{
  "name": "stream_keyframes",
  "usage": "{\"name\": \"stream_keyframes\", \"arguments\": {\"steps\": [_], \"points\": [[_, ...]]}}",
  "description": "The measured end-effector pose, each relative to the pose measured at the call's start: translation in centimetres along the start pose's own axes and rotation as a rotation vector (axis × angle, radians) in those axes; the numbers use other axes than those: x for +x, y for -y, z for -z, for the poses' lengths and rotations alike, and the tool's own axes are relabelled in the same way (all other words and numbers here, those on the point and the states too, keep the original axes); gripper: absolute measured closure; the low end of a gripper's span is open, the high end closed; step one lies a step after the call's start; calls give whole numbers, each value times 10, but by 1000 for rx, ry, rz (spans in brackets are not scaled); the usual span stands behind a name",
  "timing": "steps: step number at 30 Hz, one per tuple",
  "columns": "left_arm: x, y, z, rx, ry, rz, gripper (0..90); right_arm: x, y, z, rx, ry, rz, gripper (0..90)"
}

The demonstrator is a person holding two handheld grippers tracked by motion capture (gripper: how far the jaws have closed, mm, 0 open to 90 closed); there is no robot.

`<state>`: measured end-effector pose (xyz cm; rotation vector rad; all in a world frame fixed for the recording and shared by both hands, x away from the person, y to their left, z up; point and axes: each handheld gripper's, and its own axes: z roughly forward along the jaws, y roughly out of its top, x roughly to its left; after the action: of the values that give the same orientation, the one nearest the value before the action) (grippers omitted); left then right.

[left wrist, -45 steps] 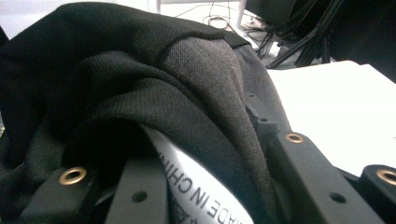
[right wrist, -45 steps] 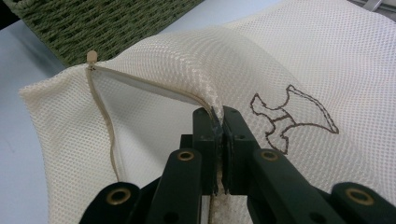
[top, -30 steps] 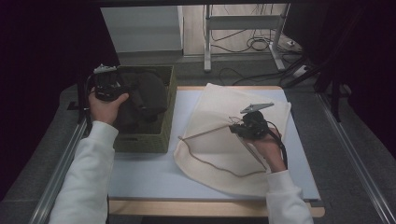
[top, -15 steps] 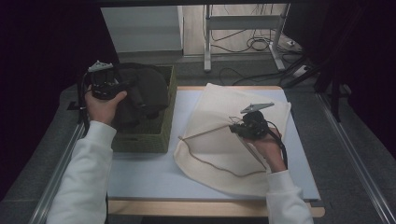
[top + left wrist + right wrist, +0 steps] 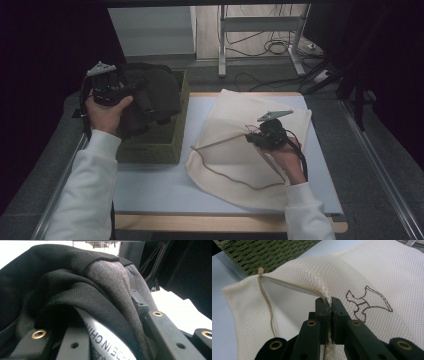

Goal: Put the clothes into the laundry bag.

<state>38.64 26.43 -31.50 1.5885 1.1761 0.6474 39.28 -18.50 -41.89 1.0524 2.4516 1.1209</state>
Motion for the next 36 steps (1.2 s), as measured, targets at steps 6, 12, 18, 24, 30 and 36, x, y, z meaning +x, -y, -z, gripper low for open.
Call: {"name": "stream_keyframes", "arguments": {"steps": [6,12,18,24,30,36], "points": [[-7,-7,11,-21,19,-20,678,0,0,0,1,3,4,853],[-12,-11,19,-42,43,-13,677,-1,1,-1,-2,1,3,853],[-17,-11,22,-47,62,-9,677,-1,1,0,-1,0,0,853],[-22,-13,27,-68,74,-18,677,-1,1,-1,0,0,0,853],[-30,-13,34,-92,94,-24,677,-2,1,-1,-1,1,-1,853],[-36,-14,38,-95,117,-25,677,-2,1,0,-4,1,-2,854]]}}
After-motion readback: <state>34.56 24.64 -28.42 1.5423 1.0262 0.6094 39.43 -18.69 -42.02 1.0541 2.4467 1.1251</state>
